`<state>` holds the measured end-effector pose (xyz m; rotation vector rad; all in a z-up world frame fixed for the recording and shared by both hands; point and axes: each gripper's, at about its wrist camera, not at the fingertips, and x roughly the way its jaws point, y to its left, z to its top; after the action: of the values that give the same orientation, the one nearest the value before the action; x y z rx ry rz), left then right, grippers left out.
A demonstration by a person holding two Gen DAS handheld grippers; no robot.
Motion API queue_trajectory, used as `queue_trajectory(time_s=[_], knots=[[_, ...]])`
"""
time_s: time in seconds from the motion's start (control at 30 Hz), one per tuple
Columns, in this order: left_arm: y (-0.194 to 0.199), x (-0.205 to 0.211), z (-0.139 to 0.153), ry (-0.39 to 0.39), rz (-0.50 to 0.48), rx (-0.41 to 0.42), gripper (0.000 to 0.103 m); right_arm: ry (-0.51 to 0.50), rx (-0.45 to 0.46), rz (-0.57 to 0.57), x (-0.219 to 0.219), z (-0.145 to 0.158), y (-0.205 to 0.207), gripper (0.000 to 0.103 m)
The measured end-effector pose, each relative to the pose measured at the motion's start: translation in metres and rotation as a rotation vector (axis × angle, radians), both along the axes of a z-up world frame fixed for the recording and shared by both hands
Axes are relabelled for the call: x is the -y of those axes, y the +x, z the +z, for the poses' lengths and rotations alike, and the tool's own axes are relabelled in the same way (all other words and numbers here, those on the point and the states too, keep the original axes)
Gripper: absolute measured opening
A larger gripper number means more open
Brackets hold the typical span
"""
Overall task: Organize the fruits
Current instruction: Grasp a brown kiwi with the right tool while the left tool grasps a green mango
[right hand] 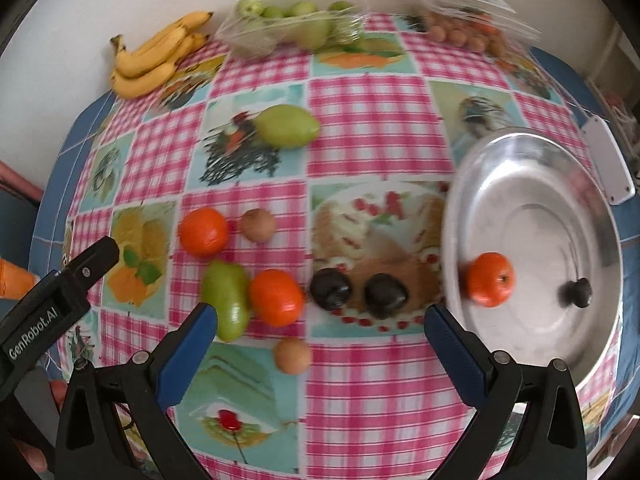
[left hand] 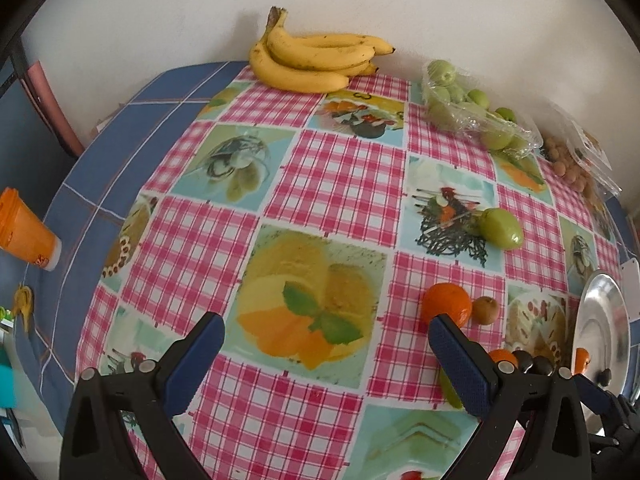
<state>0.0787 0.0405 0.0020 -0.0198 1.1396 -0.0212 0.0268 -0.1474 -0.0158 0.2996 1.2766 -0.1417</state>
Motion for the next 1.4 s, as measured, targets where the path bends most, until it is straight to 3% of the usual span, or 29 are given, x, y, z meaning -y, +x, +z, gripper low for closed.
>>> queue_trajectory(time_s=[0.17,0.63,0.9,1.23,1.4], knots=[[-0.001,-0.006,-0.007,-0.001,0.017,-0.021,0.103,0.004,-0.014,0.018,-0.007,-0.006,0.001,0.103],[-0.001,0.008,-0.01,-0.12,-0.027,-0.025,0.103,0.016,0.024,0.026,0.003,-0.005,-0.008,0.103],[-0.002,0.025,-0.02,-0.116,-0.09,-0.085,0.103,0.051,0.013,0.005,0.011,-0.011,-0.016,0.102],[-0.005,0.037,-0.033,-0.173,-0.115,-0.156,0.103,0.045,-0.032,0.059,-0.001,-0.023,-0.018,0.102],[-0.006,0.046,-0.035,-0.19,-0.149,-0.165,0.102,0.045,-0.039,0.079,-0.005,-0.026,-0.017,0.088]])
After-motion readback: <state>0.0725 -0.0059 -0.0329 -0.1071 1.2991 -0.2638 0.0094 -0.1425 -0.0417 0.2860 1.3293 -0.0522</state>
